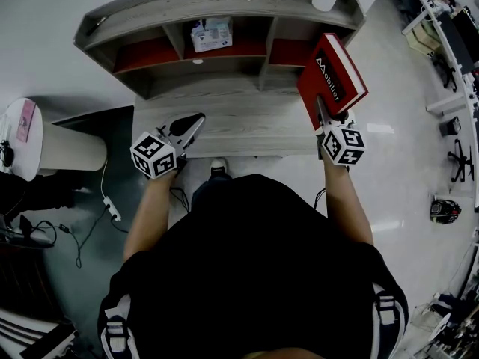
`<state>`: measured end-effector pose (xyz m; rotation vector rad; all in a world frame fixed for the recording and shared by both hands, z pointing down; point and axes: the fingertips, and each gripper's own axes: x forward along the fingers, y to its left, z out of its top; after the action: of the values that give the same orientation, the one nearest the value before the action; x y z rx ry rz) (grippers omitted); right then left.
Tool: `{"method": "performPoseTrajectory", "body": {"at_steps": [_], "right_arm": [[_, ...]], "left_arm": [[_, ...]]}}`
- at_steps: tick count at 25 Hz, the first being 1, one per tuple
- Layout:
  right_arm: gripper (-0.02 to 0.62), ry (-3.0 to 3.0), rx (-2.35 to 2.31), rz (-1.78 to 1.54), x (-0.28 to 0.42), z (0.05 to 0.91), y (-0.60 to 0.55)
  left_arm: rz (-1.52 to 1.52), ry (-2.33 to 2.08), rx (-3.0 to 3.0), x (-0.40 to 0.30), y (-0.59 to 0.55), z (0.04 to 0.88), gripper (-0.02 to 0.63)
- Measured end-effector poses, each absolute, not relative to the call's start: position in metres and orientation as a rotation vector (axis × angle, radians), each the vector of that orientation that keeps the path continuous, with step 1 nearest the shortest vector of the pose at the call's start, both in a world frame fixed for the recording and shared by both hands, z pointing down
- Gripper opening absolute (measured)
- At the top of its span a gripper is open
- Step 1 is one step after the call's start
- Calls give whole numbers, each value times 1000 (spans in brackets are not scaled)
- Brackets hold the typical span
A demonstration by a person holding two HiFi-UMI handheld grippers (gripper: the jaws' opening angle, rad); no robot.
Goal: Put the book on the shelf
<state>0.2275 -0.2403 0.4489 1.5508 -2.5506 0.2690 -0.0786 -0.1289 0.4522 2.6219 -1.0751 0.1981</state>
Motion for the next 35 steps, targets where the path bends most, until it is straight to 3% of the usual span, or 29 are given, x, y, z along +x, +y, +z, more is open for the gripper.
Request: {"method": "performPoseTrajectory", "body": {"at_steps": [35], "right_arm": [[167, -2482, 1629, 315, 204, 476, -290]], "left_arm": [[240, -982, 2637, -107, -190, 459, 20]]}}
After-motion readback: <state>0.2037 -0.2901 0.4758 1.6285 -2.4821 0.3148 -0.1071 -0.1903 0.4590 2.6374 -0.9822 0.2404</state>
